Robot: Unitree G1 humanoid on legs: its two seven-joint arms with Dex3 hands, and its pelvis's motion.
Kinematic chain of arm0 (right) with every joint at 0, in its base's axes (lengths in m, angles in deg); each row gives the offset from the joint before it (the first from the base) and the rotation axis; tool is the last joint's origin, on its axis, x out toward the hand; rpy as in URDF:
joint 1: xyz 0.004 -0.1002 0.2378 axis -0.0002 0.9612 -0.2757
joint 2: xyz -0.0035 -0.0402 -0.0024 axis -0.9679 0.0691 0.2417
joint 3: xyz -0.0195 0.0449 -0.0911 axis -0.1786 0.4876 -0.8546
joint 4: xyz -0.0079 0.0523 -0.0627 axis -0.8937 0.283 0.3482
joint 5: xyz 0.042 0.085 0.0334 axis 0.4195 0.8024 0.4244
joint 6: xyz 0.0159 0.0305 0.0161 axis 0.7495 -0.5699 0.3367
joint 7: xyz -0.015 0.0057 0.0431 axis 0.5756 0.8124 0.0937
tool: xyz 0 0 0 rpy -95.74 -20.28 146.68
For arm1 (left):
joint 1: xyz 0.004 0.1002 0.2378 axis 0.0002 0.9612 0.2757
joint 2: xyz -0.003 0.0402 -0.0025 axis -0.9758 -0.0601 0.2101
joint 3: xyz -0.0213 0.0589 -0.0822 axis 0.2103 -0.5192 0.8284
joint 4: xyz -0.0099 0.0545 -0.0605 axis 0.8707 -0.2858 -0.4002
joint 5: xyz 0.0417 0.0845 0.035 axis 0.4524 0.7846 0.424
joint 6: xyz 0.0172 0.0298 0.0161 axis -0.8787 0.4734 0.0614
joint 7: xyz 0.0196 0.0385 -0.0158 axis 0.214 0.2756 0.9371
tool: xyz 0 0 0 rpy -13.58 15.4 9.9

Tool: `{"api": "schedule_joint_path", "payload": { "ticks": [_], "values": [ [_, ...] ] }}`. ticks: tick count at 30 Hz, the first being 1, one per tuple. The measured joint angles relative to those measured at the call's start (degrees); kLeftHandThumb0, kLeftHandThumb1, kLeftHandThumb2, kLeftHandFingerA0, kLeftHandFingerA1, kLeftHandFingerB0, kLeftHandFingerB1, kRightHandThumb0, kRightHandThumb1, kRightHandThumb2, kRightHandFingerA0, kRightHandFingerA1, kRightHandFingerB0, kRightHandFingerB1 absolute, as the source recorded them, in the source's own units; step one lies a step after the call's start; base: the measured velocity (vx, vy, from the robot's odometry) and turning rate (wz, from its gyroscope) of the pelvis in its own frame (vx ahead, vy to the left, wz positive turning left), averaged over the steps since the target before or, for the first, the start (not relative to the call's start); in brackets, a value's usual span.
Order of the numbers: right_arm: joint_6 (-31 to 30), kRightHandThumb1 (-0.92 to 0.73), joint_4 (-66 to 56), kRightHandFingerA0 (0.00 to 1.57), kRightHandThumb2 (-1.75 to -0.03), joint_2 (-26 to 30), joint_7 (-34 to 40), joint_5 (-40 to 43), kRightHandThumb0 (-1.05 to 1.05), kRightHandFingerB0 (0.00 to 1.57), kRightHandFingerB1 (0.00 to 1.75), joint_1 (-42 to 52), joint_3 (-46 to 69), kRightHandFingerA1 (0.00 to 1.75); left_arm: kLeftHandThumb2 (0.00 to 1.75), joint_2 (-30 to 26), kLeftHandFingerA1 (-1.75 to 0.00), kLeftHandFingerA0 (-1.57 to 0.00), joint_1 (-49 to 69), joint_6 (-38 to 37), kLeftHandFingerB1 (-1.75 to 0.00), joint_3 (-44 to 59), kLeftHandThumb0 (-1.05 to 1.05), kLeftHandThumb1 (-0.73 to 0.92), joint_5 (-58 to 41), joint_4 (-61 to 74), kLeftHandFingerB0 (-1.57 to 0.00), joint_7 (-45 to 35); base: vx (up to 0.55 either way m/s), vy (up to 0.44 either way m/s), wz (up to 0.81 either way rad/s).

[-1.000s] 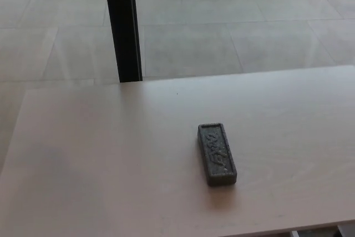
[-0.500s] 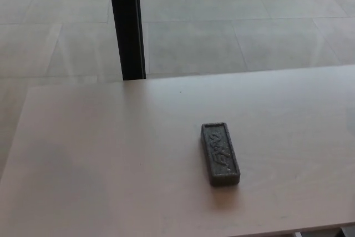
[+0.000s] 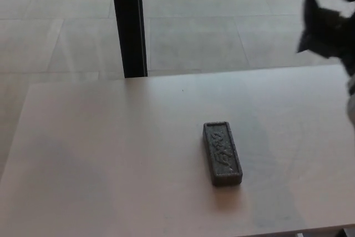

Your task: The robot uses its right hand to hold the eraser kept in the middle of the desk and use it to wipe the desk by swiping its surface twice

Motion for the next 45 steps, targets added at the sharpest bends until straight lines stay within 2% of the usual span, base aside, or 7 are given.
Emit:
{"api": "schedule_joint_path", "payload": {
  "ticks": [13,19,29,35,41,42,45],
  "values": [
    [2.1,-0.59,13.9,0.96,-1.05,-8.0,2.1,-7.5,-0.28,0.77,1.55,1.1,-9.8,1.75,0.62,-0.4,-0.71,-0.75,-0.4,0.4,-0.55,-1.2,-0.46,0.75,-0.5,-0.2,-0.58,-0.3,0.0,0.0,0.0],
    [4.4,-0.6,19.5,0.96,-0.95,-8.0,2.5,-10.4,-0.28,0.7,1.75,2.0,-11.4,1.75,0.62,-0.4,-0.72,-0.78,-0.4,0.4,-0.56,-1.4,-0.46,0.74,-0.7,-0.3,-0.59,-0.3,0.0,0.0,0.0],
    [7.1,-0.65,28.5,0.96,-0.92,-8.6,3.6,-12.4,-0.3,0.67,1.7,3.5,-10.8,1.75,0.61,-0.4,-0.72,-0.76,-0.7,0.5,-0.56,-1.8,-0.47,0.73,-1.6,-0.3,-0.61,-0.3,0.0,0.0,0.0],
    [8.8,-0.6,33.0,0.96,-1.02,-9.7,5.1,-13.7,-0.29,0.7,1.71,4.5,-10.8,1.75,0.61,-0.4,-0.7,-0.72,-0.7,0.5,-0.55,-2.3,-0.46,0.73,-1.7,-0.3,-0.56,-0.4,0.0,0.0,0.0],
    [10.3,-0.67,34.7,0.94,-0.86,-10.5,5.6,-14.6,-0.3,0.67,1.72,4.9,-10.8,1.75,0.61,-0.4,-0.72,-0.75,-1.2,0.5,-0.55,-2.0,-0.46,0.72,-2.3,-0.3,-0.58,-0.5,0.0,0.0,0.0],
    [10.5,-0.65,34.8,0.92,-0.94,-10.6,5.7,-14.6,-0.29,0.73,1.62,5.0,-10.8,1.75,0.61,-0.4,-0.73,-0.76,-1.3,0.5,-0.56,-2.0,-0.46,0.72,-2.4,-0.3,-0.58,-0.4,0.0,0.0,0.0],
    [11.7,-0.64,35.5,0.94,-1.02,-10.4,6.2,-15.4,-0.31,0.76,1.64,5.4,-11.1,1.75,0.61,-0.4,-0.71,-0.73,-1.7,0.5,-0.55,-2.0,-0.46,0.73,-2.4,-0.3,-0.58,-0.4,0.0,0.0,0.0]
  ]
}}
